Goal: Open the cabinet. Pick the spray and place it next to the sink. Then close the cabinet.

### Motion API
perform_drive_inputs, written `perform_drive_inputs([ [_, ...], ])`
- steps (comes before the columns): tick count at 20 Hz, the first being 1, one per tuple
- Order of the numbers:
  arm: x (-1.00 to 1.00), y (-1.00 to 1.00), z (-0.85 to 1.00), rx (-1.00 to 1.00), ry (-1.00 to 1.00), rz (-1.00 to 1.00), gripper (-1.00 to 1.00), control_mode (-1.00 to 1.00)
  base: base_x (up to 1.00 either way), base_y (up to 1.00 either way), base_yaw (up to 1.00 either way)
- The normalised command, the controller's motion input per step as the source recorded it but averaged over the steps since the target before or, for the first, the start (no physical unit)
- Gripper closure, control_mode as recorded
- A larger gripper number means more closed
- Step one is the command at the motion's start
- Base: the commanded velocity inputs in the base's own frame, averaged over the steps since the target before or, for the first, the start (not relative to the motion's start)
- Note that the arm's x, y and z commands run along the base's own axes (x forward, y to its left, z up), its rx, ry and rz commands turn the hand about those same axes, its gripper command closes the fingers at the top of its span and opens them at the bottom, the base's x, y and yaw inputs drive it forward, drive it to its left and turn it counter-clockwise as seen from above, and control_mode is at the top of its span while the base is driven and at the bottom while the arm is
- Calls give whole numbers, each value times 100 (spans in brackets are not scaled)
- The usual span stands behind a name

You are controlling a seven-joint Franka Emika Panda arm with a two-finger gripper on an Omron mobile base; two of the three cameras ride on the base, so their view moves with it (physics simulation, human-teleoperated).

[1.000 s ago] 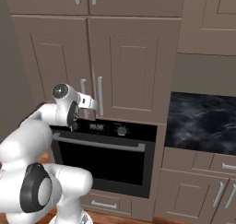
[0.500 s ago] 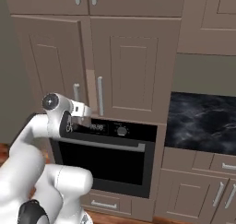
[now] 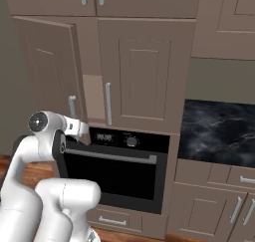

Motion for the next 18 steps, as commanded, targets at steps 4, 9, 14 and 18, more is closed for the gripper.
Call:
perform_drive_inputs([
  [4,-36,37,0,0,-5,0,100,-100,0,0,0],
  [9,-33,38,0,0,-7,0,100,-100,0,0,0],
  [14,-29,36,0,0,-7,0,100,-100,0,0,0],
  [18,-26,35,0,0,-7,0,100,-100,0,0,0],
])
